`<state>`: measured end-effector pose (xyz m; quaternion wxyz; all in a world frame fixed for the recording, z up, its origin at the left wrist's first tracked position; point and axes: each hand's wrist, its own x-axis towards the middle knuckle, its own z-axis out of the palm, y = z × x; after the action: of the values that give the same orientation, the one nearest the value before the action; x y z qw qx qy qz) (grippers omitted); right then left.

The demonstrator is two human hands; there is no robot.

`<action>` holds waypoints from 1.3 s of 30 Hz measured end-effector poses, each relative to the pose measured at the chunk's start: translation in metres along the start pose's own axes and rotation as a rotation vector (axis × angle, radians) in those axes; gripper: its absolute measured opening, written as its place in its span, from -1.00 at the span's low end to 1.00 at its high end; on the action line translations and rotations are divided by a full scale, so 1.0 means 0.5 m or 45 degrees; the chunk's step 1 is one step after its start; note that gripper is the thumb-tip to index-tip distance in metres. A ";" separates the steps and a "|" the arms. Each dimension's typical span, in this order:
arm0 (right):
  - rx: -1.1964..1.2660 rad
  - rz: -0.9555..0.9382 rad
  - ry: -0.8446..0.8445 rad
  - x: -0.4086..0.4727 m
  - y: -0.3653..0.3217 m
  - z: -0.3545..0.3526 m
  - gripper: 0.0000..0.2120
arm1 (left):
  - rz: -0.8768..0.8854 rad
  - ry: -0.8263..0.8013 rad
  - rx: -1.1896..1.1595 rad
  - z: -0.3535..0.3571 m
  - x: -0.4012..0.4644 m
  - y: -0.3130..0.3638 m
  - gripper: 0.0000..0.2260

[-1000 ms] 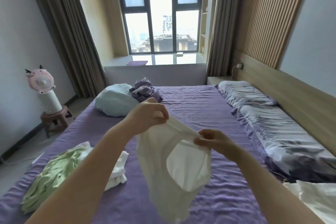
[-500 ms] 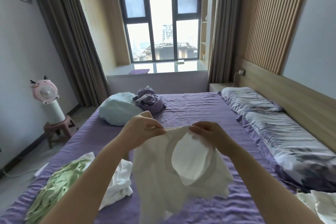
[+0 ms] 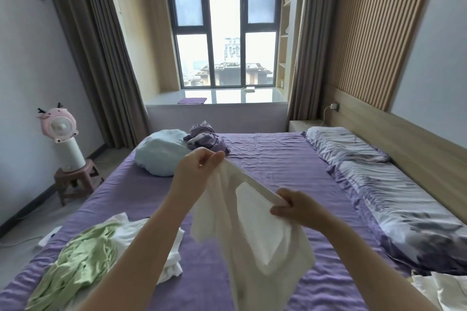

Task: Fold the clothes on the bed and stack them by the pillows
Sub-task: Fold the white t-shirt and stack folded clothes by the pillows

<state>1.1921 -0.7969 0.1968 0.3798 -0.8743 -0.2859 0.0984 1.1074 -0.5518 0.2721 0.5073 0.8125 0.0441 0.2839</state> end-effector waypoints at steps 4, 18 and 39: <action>0.336 0.030 0.086 -0.035 0.037 0.006 -0.92 | -0.069 0.120 -0.047 -0.021 0.032 0.004 -0.73; 0.493 -0.127 0.138 0.013 -0.163 0.019 -0.78 | 0.097 -0.563 0.171 0.042 -0.040 -0.017 -0.55; 0.075 -0.282 0.538 -0.030 -0.091 -0.031 -0.94 | -0.068 -0.387 -0.013 0.031 0.025 -0.036 -0.85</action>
<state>1.1664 -0.7900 0.2395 0.4651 -0.8272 -0.2913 -0.1205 1.1295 -0.5512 0.2570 0.5197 0.8420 -0.0130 0.1441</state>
